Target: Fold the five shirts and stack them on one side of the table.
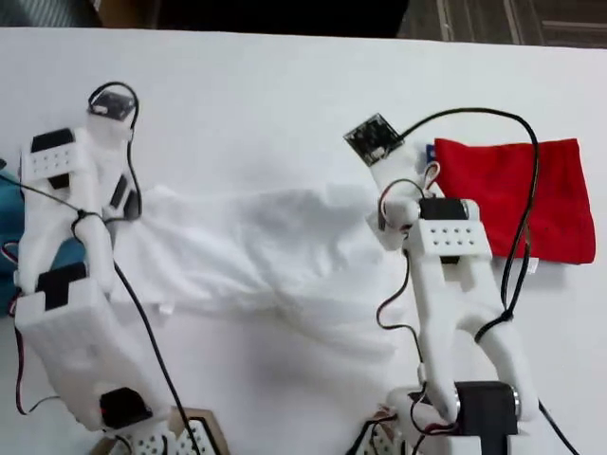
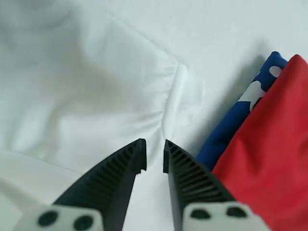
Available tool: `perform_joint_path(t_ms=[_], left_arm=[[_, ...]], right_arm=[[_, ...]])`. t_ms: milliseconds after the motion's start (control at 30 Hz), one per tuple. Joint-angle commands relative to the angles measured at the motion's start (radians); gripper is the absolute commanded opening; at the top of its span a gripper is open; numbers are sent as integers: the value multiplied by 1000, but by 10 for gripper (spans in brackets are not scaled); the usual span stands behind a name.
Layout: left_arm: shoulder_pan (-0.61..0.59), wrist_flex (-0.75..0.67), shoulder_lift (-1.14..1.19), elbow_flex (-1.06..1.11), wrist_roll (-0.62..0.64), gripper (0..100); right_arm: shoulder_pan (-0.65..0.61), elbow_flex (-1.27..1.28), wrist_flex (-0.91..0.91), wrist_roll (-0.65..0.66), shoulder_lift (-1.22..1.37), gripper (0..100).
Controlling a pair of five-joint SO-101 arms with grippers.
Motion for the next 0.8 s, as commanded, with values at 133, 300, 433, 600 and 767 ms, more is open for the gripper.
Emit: perform_joint_path(t_ms=[133,300,433,600,767], left_arm=[[80,-17,-8,-48,6,97],[101,-34,-5,-47,6,75],[106,-40,77,-54,3,59],[103,-80,164,-58,8,41],[101,-44,138,-94,8,41]], right_arm=[[-10,-43,2,-6,1,74],[-10,-43,2,-6,1,72],[-58,-35,-38,-6,5,70],[-157,-66,-91,-6,90,70],[-166,-138,-119,0,248,60]])
